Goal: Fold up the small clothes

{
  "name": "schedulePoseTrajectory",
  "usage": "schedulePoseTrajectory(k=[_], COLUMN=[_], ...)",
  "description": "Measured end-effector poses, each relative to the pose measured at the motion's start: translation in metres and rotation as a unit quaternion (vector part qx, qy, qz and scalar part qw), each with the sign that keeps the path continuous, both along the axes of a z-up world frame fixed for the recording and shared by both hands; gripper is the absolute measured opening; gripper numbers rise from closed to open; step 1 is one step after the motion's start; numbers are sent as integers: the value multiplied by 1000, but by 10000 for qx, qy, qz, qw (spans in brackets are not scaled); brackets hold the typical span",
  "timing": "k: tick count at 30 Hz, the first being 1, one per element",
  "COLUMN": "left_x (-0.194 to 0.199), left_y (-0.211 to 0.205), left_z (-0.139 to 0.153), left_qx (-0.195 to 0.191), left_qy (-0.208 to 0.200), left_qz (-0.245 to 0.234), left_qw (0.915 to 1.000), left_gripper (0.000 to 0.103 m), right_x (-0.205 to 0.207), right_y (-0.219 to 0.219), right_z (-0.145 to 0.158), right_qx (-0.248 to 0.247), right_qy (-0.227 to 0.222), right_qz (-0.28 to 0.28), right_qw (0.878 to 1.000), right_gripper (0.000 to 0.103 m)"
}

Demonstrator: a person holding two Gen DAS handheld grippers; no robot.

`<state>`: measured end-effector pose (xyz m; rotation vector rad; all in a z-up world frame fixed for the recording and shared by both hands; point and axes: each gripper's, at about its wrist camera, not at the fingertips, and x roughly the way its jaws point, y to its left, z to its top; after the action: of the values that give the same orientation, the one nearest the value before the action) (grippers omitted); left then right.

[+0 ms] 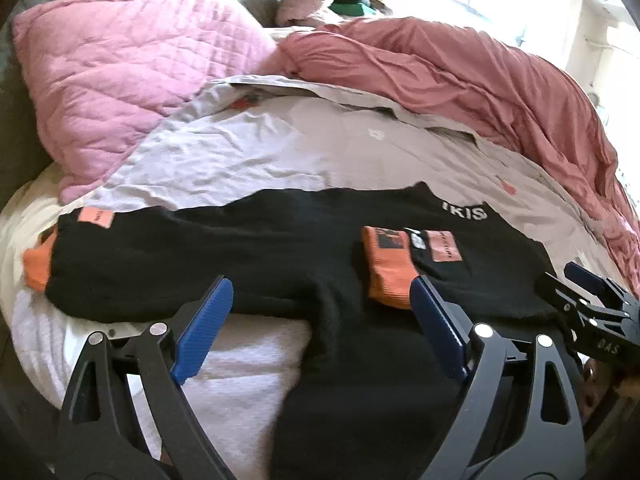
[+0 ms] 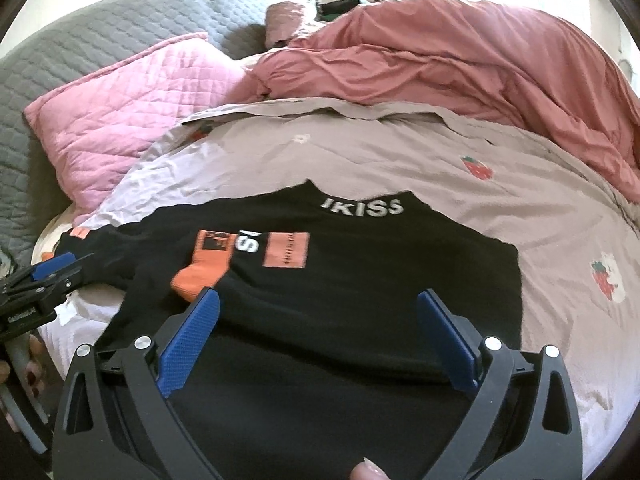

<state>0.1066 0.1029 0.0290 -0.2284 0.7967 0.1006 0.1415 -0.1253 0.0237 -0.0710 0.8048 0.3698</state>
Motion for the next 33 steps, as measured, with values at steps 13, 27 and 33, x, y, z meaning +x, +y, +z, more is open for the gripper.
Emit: schedulePoseTrajectory(k=[13,27,33], left_x=[-31,-56,-66], left_y=[71,154,180], left_z=[-7,-30,-41], left_qx=[-214,-639,-1056], left_qy=[12,157,44], left_qz=[840,2157,2525], left_qw=[9962,9742,9618], left_gripper=[83,85,84], right_x=[-10,-27,-33], right_y=[63,108,125], right_z=[5,-4,-10], right_qx=[-88,-313,-396], right_qy=[-96,-59,-16], right_qz=[550,1032,1264], right_qw=[9984,9941,9912], right_gripper=[98,98,98])
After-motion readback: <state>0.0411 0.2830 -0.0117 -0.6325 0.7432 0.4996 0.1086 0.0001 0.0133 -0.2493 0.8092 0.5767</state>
